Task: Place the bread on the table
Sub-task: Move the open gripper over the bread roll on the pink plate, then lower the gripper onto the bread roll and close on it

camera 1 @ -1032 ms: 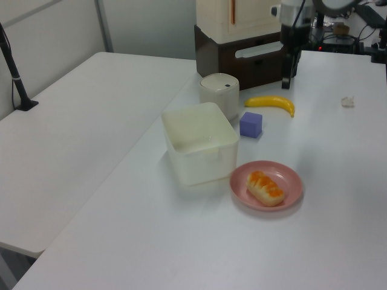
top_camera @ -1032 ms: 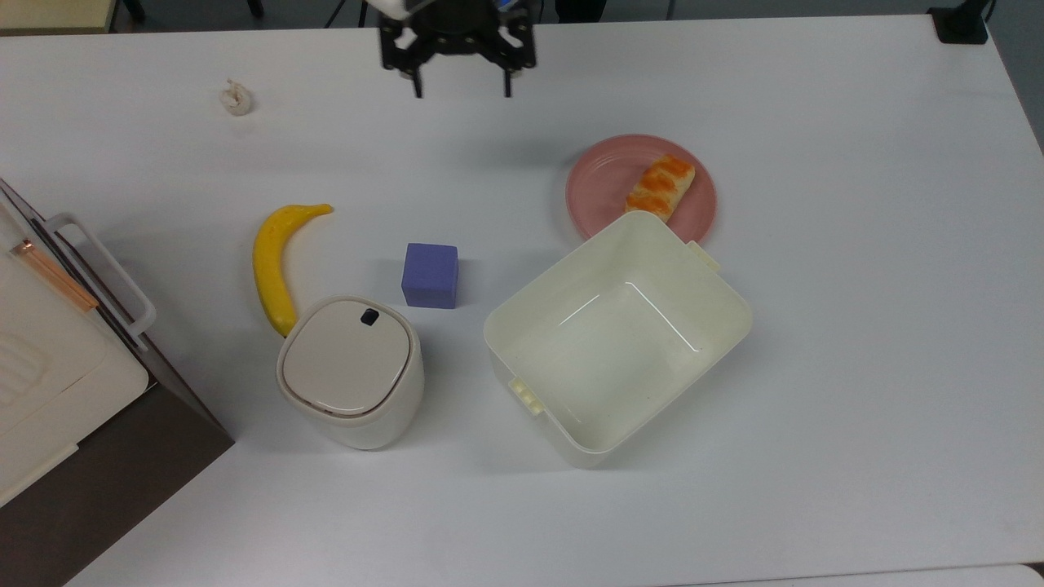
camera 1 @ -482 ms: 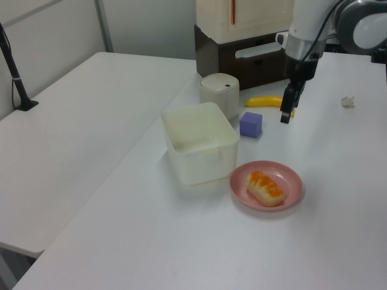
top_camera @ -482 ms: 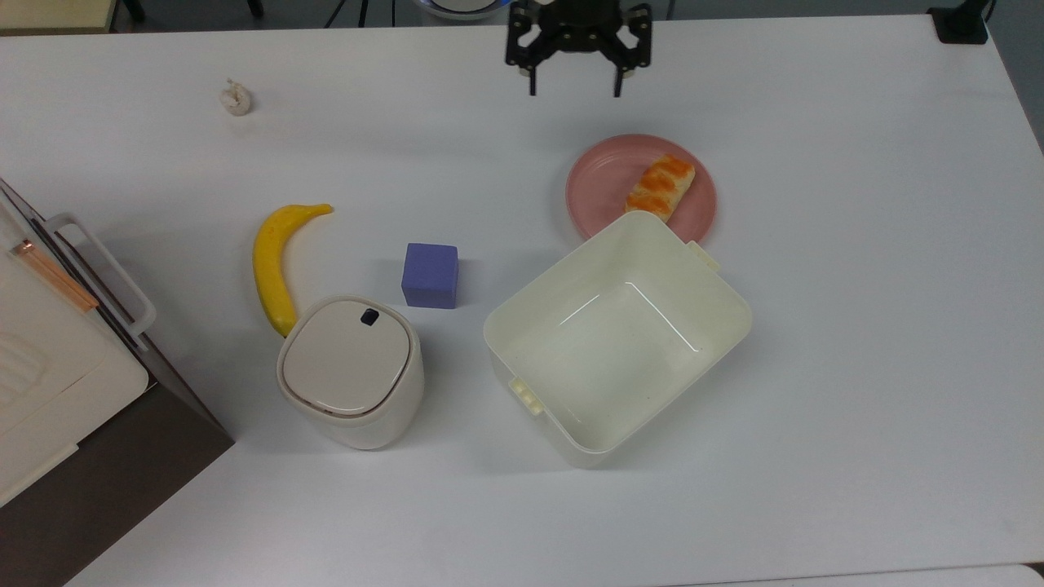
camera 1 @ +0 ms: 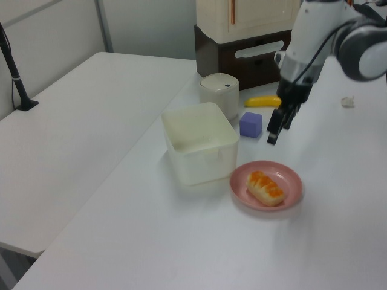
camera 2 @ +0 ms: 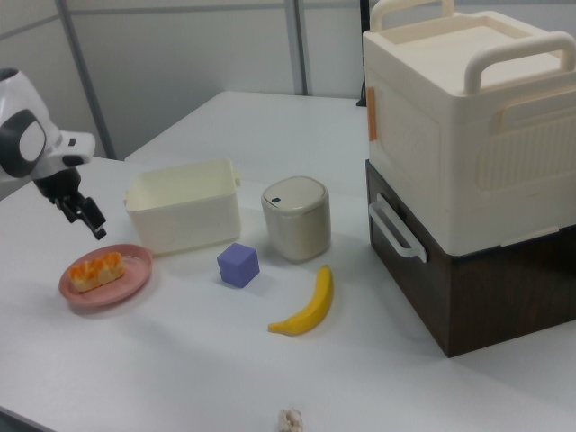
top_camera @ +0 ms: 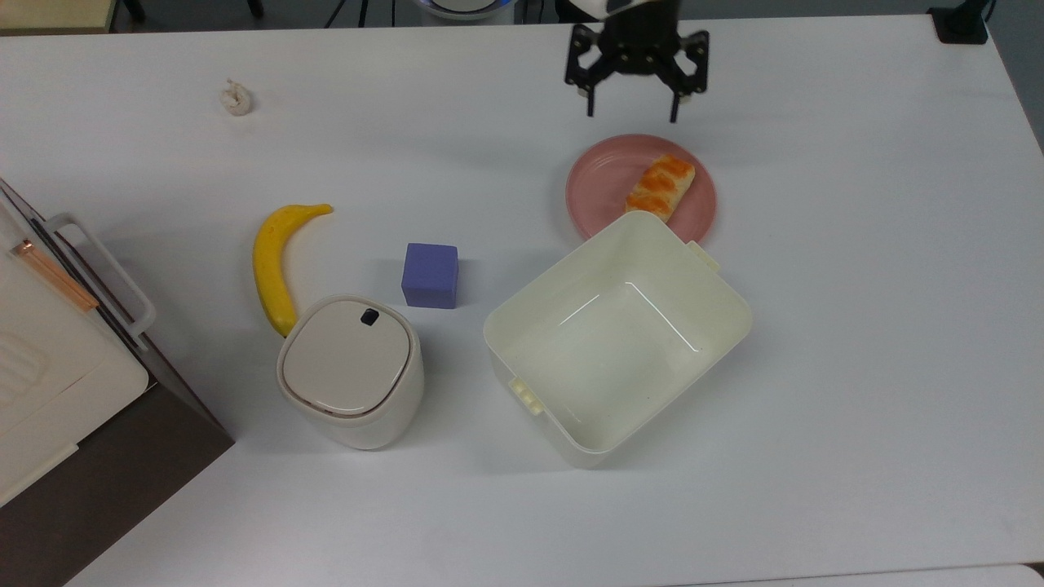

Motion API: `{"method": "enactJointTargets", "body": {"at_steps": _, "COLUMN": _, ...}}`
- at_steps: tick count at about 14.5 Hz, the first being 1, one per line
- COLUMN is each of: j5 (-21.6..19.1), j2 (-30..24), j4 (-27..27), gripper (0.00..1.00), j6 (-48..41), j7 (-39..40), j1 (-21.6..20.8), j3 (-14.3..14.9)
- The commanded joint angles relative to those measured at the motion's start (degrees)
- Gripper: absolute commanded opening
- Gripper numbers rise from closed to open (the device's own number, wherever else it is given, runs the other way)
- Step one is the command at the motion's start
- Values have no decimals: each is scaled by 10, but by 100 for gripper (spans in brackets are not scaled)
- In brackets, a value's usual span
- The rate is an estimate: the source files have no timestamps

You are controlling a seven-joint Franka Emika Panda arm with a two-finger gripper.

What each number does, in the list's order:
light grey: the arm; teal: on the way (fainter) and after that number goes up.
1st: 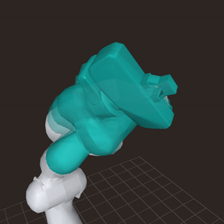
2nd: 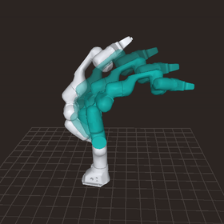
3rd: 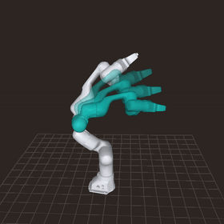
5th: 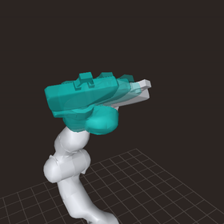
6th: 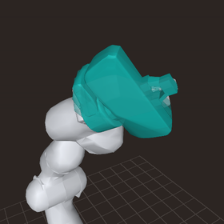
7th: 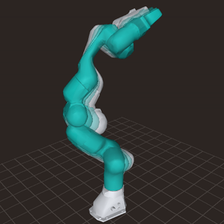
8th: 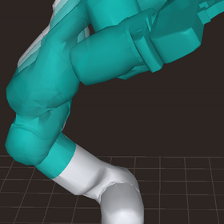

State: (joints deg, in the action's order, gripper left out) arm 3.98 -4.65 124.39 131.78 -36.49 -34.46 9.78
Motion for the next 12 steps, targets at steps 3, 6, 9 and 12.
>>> {"method": "enactJointTargets", "body": {"at_steps": 3, "j5": 119, "j2": 73, "j4": 2, "gripper": 100, "j6": 42, "j7": -175, "j1": -42, "j3": -14}}
{"method": "enactJointTargets", "body": {"at_steps": 6, "j5": 153, "j2": 89, "j4": 2, "gripper": 100, "j6": 44, "j7": -209, "j1": -42, "j3": -18}}
{"method": "enactJointTargets", "body": {"at_steps": 9, "j5": 169, "j2": 110, "j4": -5, "gripper": 100, "j6": 44, "j7": -207, "j1": -38, "j3": -18}}
{"method": "enactJointTargets", "body": {"at_steps": 12, "j5": 183, "j2": 133, "j4": -6, "gripper": 100, "j6": 44, "j7": -206, "j1": -38, "j3": -18}}
